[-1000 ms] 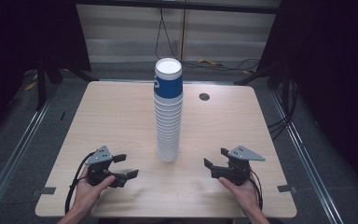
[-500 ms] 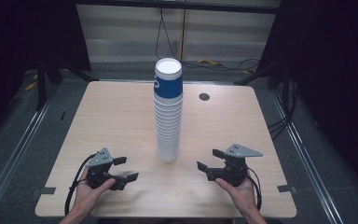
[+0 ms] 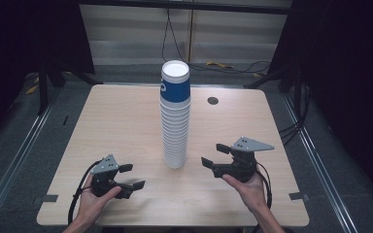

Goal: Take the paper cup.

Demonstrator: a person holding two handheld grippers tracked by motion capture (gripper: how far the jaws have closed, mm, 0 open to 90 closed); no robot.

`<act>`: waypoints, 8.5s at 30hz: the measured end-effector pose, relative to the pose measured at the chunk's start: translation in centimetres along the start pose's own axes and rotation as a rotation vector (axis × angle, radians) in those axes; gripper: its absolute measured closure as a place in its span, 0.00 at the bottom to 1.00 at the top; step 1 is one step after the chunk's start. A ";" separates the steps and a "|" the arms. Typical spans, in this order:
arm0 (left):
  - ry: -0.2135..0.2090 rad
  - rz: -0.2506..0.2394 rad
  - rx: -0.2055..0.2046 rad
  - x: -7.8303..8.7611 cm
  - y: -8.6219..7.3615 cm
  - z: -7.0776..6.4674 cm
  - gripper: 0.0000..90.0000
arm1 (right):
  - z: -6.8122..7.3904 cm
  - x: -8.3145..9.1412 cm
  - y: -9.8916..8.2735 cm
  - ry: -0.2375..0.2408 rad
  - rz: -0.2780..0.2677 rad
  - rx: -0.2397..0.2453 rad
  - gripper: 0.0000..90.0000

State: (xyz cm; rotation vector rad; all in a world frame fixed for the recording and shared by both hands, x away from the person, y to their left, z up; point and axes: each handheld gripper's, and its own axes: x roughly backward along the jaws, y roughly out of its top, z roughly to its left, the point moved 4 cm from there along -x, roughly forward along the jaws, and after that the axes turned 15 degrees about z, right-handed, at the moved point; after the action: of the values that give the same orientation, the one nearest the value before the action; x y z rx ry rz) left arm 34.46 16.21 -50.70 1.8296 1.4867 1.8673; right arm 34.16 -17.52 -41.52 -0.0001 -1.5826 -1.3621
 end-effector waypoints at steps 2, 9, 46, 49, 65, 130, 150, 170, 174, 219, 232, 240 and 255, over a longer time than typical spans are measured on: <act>-0.001 0.006 -0.002 0.0 0.0 0.0 0.20 | -0.3 -0.4 0.5 -0.002 0.000 0.003 0.28; 0.006 0.003 -0.007 0.1 0.0 -0.2 0.20 | 0.1 0.0 2.5 0.001 -0.041 0.021 0.25; -0.015 0.019 -0.016 -0.3 -0.1 -0.3 0.20 | 2.4 4.1 14.1 0.086 -0.220 0.154 0.16; -0.019 0.013 -0.014 -0.4 0.0 -0.3 0.20 | 2.6 4.1 14.6 0.097 -0.219 0.158 0.16; -0.015 0.014 -0.016 -0.4 0.1 -0.2 0.20 | 2.5 4.1 18.8 0.134 -0.210 0.167 0.16; -0.016 0.016 -0.023 -0.8 0.2 -0.4 0.20 | 3.6 3.2 23.4 0.152 -0.238 0.166 0.30; -0.015 -0.001 -0.030 -0.5 0.2 -0.5 0.20 | 3.8 4.7 24.2 0.188 -0.328 0.151 0.30; -0.014 0.006 -0.031 -0.7 0.2 -0.5 0.20 | 3.5 6.8 23.9 0.196 -0.402 0.136 0.30; -0.015 0.003 -0.027 -0.6 0.2 -0.5 0.20 | 3.4 7.3 23.6 0.195 -0.417 0.131 0.30; -0.017 -0.014 -0.040 -0.9 1.0 -1.0 0.20 | -1.0 8.4 12.4 0.109 -0.293 0.056 0.31; -0.070 -0.054 -0.056 -0.7 3.0 -2.1 0.20 | -1.3 4.2 8.6 0.154 -0.224 0.007 0.31; -0.054 -0.057 -0.110 -1.2 5.0 -3.0 0.20 | -0.7 2.2 6.7 0.165 -0.164 0.024 0.31; -0.080 -0.092 -0.084 -1.9 6.7 -2.8 0.24 | 0.6 -0.6 3.8 0.223 -0.120 0.048 0.31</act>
State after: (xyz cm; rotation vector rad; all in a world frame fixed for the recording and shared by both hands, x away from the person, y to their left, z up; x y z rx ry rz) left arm 36.07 10.02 -46.75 1.7464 1.4186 1.7658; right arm 36.21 -15.35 -39.01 0.2712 -1.4447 -1.3655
